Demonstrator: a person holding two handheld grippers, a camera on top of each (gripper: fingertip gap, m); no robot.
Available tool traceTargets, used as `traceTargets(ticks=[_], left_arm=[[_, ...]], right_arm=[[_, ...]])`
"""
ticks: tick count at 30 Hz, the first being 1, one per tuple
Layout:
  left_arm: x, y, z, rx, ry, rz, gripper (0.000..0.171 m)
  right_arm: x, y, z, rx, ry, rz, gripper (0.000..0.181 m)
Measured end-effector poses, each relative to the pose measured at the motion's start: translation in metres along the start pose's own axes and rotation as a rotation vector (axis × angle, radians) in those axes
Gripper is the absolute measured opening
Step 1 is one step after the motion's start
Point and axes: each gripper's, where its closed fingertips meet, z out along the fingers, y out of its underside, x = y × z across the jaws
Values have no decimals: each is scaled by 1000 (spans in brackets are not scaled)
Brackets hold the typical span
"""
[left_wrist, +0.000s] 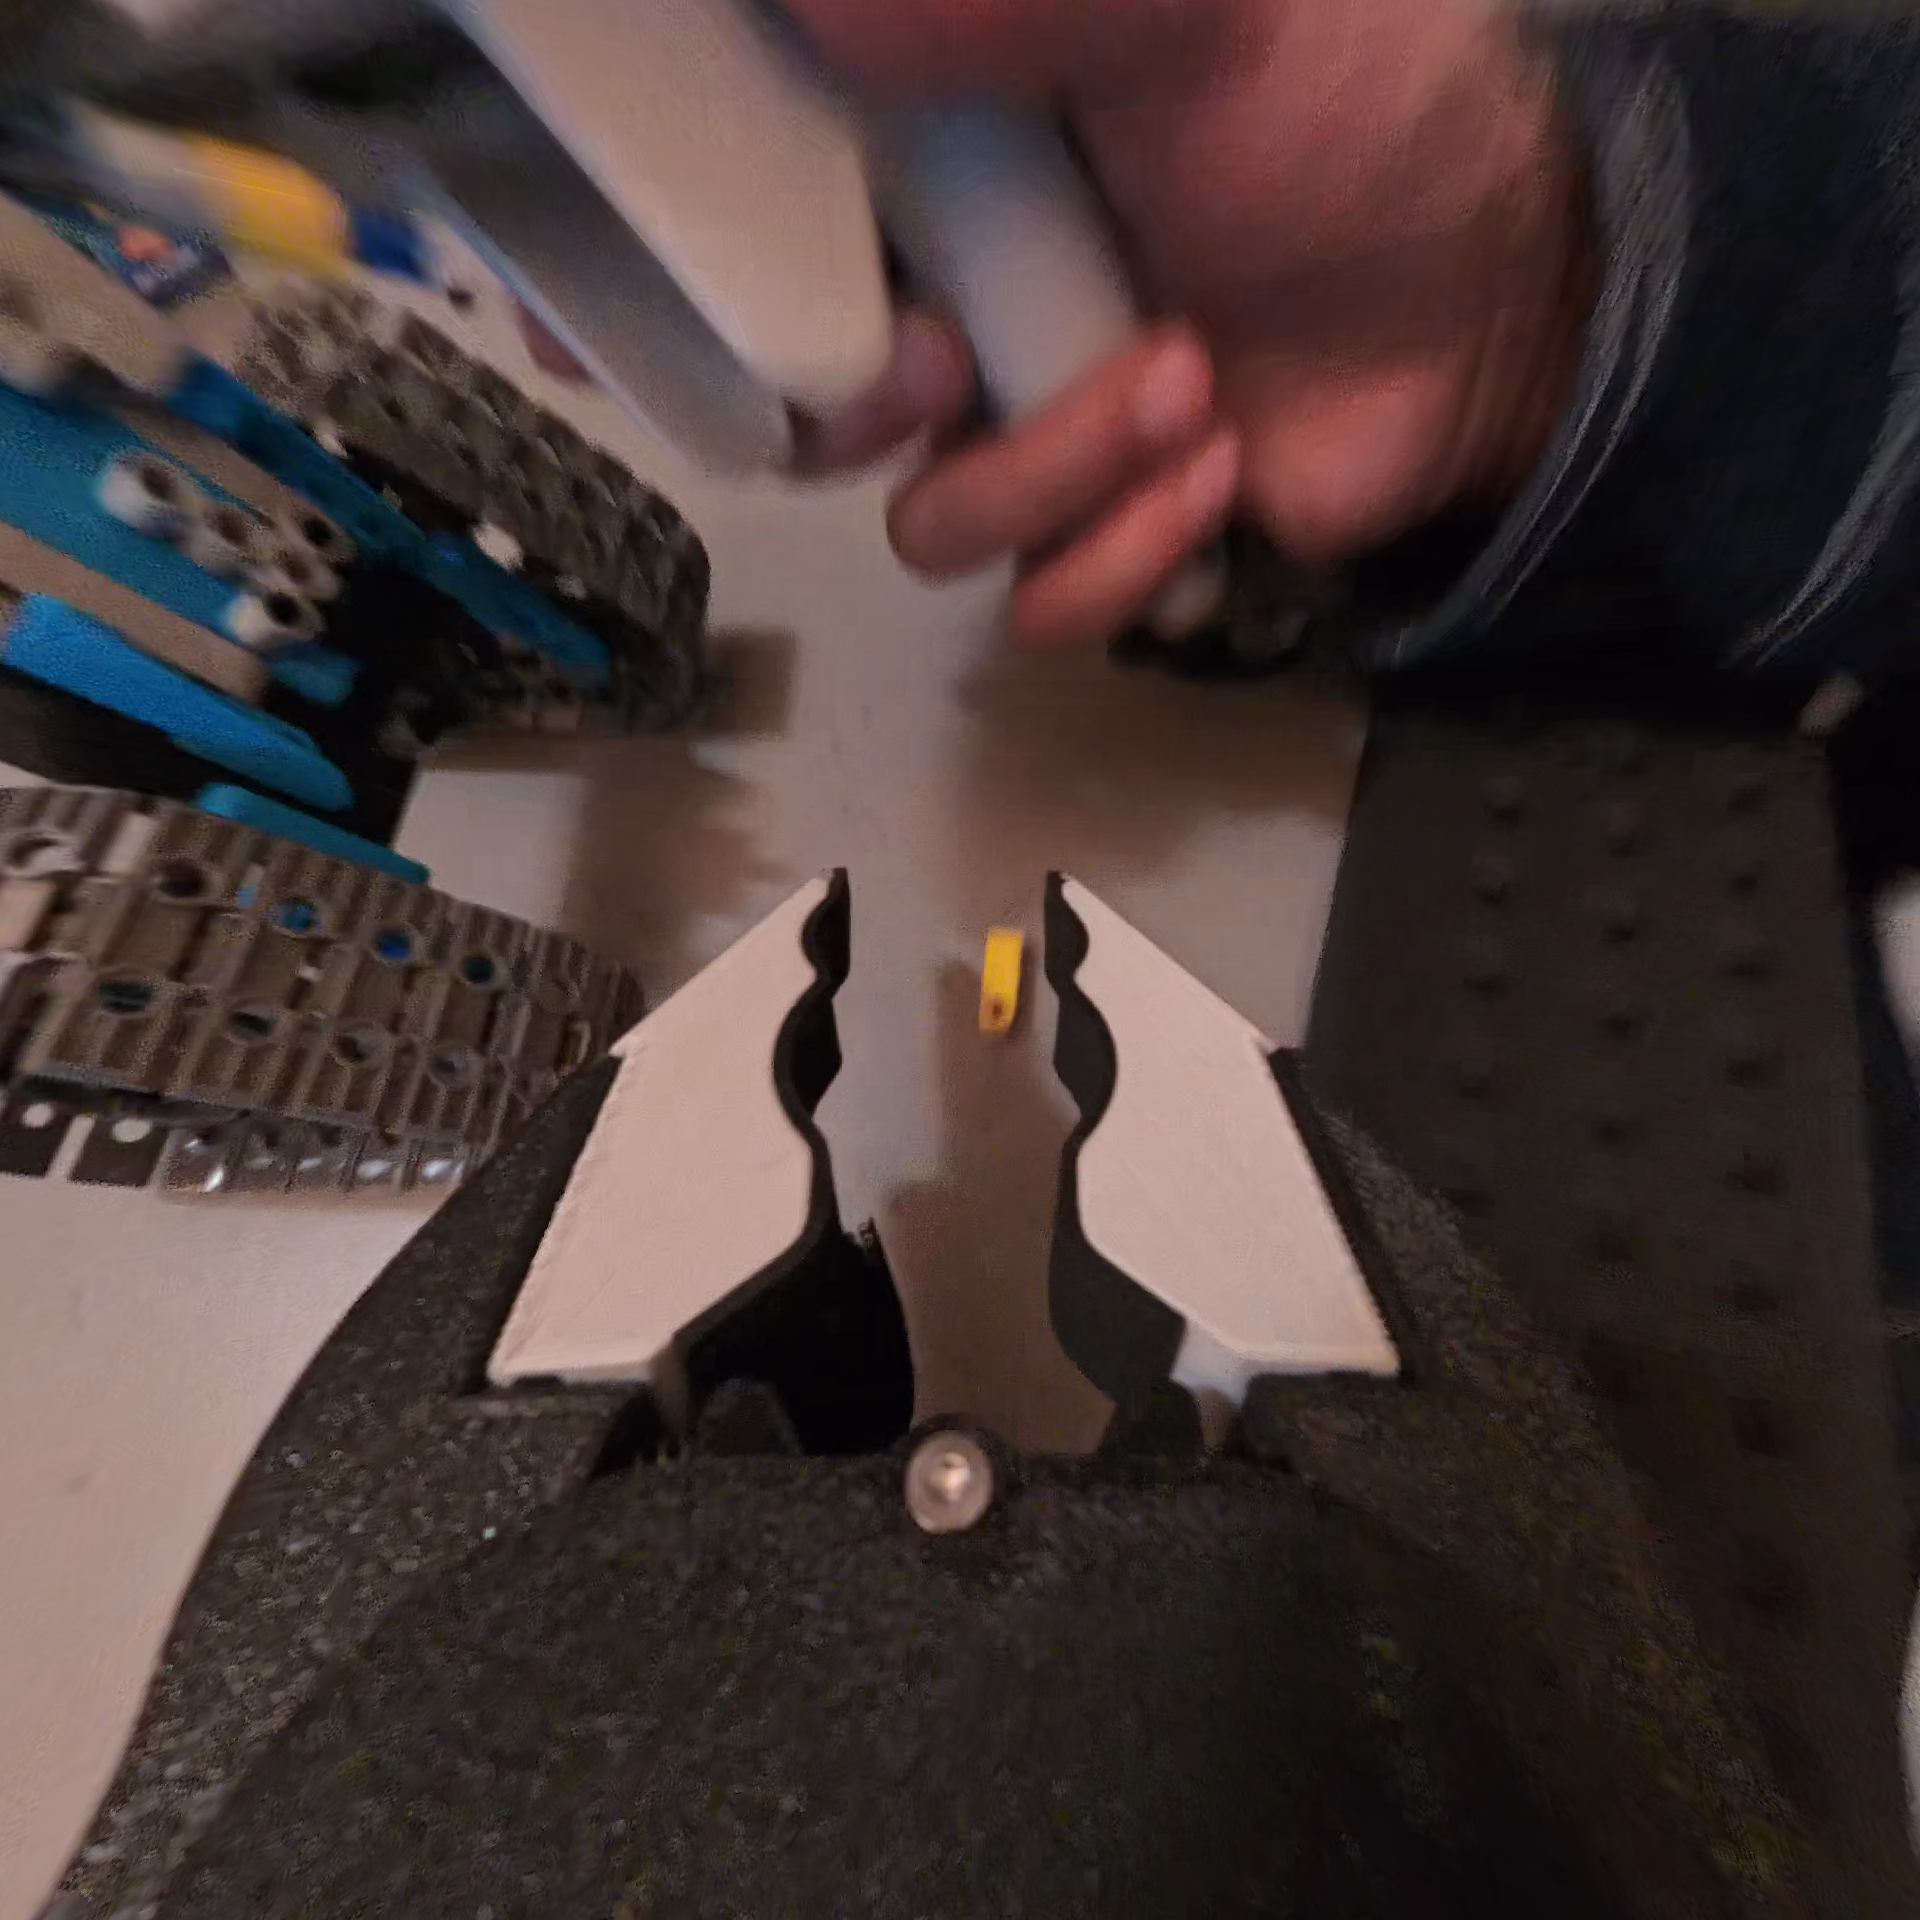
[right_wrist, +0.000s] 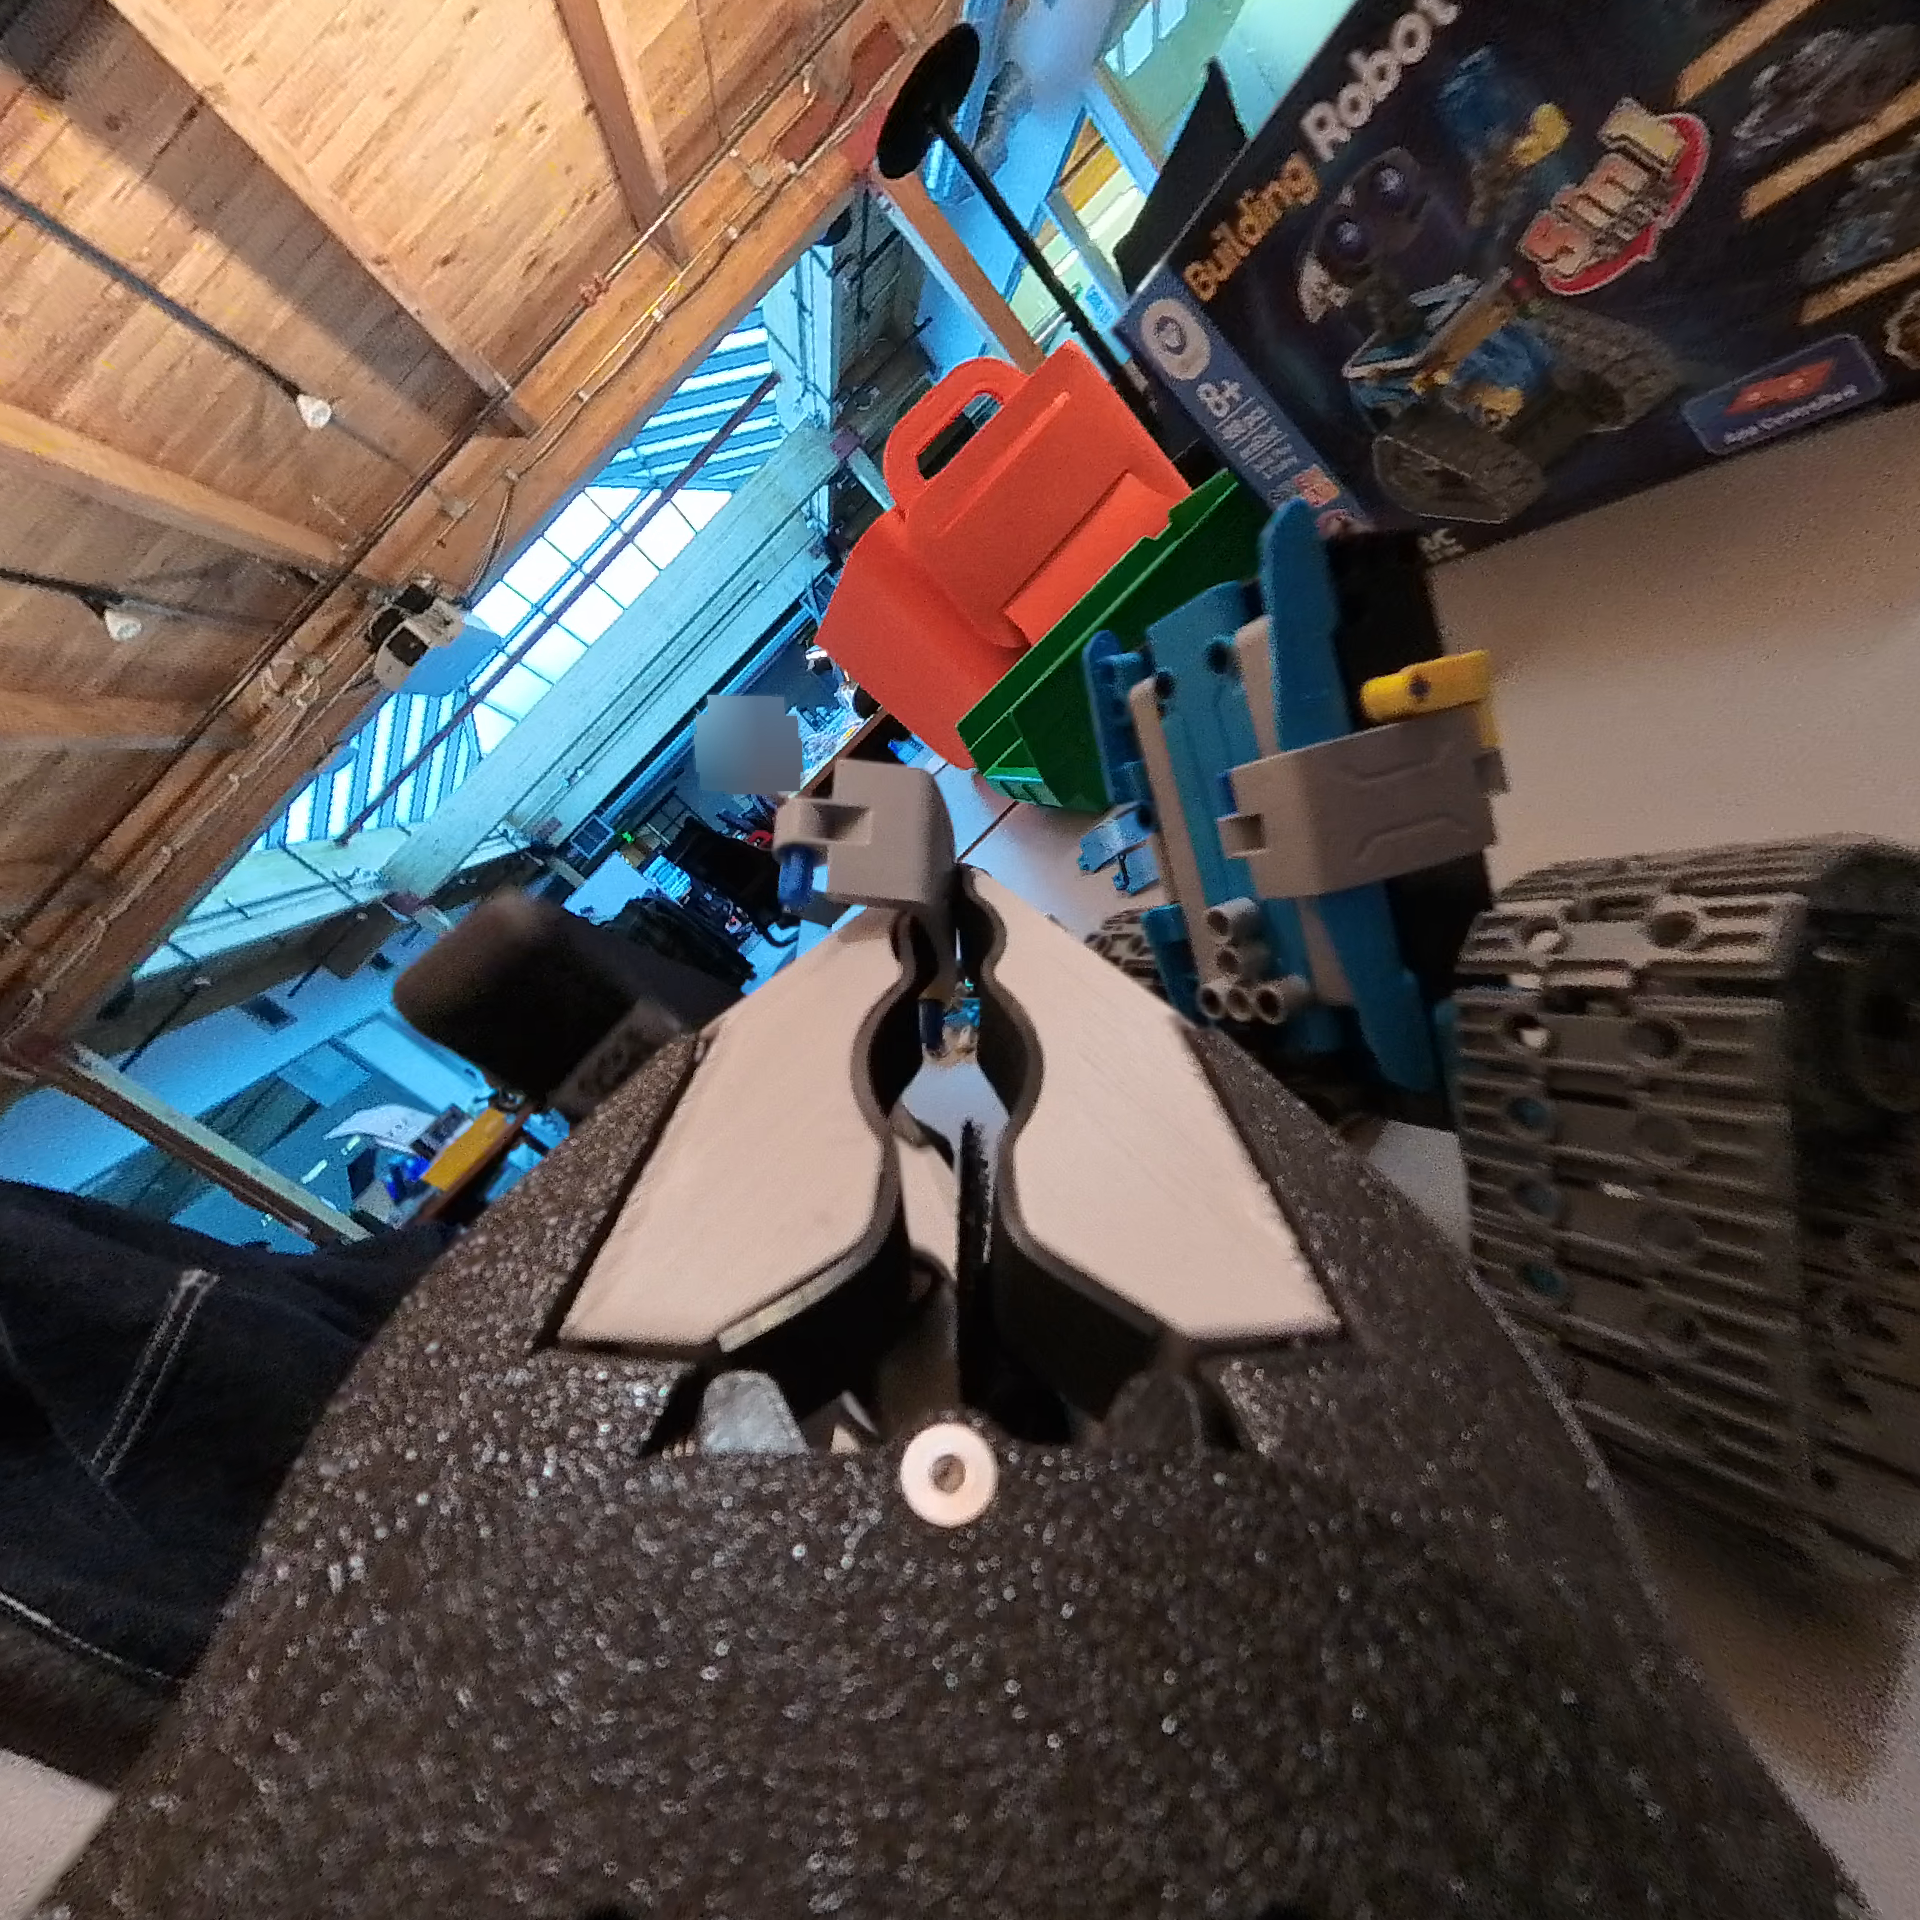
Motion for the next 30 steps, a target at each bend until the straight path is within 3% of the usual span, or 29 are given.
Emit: traceTargets(ticks=[4, 10, 22, 24, 26, 28, 30], left_arm=[[-18, -67, -37, 429, 80, -357, 29], [-38, -81, -65, 626, 128, -512, 11], [-30, -89, -83, 724, 304, -581, 4], [-40, -90, -93, 758, 234, -547, 4], [-56, -82, -97, 723, 100, -493, 5], [-66, -72, -95, 622, -70, -350, 5], [-65, -58, -82, 437, -230, -100, 4]], right_arm=[[-23, 5, 12, 15, -47, -106, 0], [-34, 14, 22, 9, -56, -169, 1], [-54, 14, 20, 22, -171, -150, 3], [-56, 10, 14, 18, -187, -177, 13], [-48, -6, 1, 50, -139, -246, 36], [-42, -20, -13, 48, -95, -353, 47], [-38, -26, -23, 22, -33, -516, 48]])
